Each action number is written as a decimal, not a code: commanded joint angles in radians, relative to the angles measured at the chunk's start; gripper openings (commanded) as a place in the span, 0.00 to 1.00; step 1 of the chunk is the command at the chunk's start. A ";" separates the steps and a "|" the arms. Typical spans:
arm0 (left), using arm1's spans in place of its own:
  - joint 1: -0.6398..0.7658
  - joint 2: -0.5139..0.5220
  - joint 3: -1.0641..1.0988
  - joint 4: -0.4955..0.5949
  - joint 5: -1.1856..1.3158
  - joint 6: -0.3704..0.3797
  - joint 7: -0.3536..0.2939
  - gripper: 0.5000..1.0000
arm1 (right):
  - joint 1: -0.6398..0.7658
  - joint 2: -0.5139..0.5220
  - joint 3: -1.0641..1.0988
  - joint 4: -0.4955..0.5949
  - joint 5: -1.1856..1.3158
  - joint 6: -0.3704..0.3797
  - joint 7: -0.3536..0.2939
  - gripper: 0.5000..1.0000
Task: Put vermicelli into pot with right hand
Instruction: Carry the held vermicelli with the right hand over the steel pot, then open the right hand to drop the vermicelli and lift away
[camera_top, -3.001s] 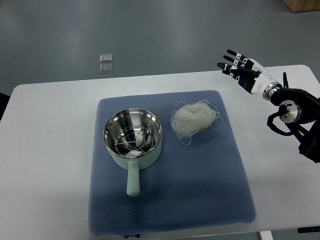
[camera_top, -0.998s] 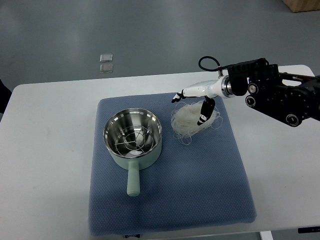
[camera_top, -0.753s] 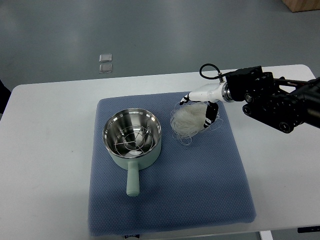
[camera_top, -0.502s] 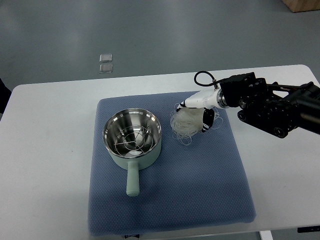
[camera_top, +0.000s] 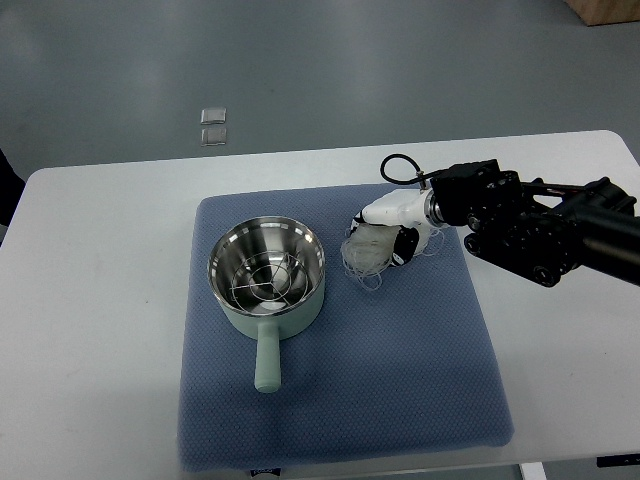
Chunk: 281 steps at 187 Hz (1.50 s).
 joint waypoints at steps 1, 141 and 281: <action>-0.001 0.000 0.000 0.000 0.000 0.000 0.000 1.00 | 0.007 -0.008 0.009 -0.001 0.004 -0.043 0.001 0.00; -0.001 0.000 -0.003 0.000 0.000 0.000 0.000 1.00 | 0.168 -0.063 0.140 0.350 0.185 -0.080 0.040 0.00; -0.001 0.000 0.000 0.005 0.000 0.000 0.000 1.00 | 0.042 0.075 0.095 0.312 0.171 -0.097 0.043 0.72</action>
